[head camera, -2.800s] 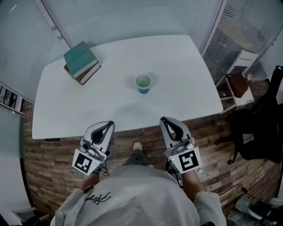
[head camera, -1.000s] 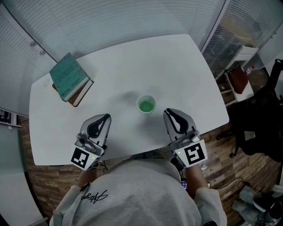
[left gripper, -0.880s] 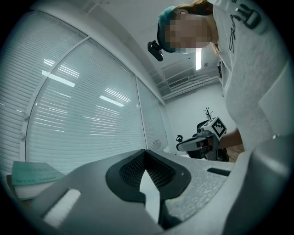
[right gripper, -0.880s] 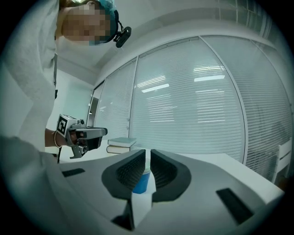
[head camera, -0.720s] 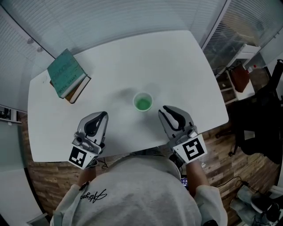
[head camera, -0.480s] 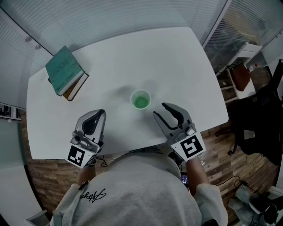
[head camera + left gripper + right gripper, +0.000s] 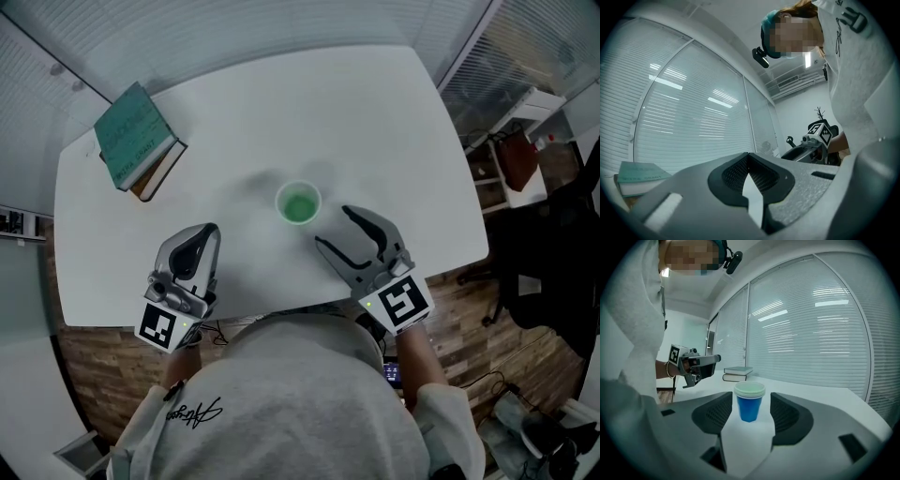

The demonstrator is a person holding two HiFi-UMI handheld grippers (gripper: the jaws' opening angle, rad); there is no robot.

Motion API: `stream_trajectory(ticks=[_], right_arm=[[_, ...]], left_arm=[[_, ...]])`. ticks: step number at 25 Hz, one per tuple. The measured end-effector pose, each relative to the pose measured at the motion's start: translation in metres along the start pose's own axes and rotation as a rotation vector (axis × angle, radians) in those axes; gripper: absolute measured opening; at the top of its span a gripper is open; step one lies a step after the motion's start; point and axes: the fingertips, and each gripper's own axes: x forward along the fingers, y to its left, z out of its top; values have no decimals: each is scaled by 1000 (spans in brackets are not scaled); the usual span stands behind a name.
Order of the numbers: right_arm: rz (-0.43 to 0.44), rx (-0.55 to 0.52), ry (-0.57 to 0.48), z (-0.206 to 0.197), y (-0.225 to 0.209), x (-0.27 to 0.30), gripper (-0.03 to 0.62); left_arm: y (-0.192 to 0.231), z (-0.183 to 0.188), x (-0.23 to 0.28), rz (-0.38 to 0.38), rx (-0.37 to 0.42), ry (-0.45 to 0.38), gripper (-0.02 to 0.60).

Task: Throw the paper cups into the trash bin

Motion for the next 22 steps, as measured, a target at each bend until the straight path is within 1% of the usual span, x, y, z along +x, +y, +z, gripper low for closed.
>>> stream_trajectory(ticks=[4,9,12,22], right_arm=[[30,-2,18,-4,1,5,241],[63,-3,35,-8,3,12,250],[75,-5,42,-10,5,16,253],[107,-2,72,-15,7,34,259]], left_arm=[[1,0,0,19,-12,3,3],[0,-4,-5,30,-4,17,3],[-1,-2,-6,49,-5,29,3],[3,-1,-15,89,-6,29,3]])
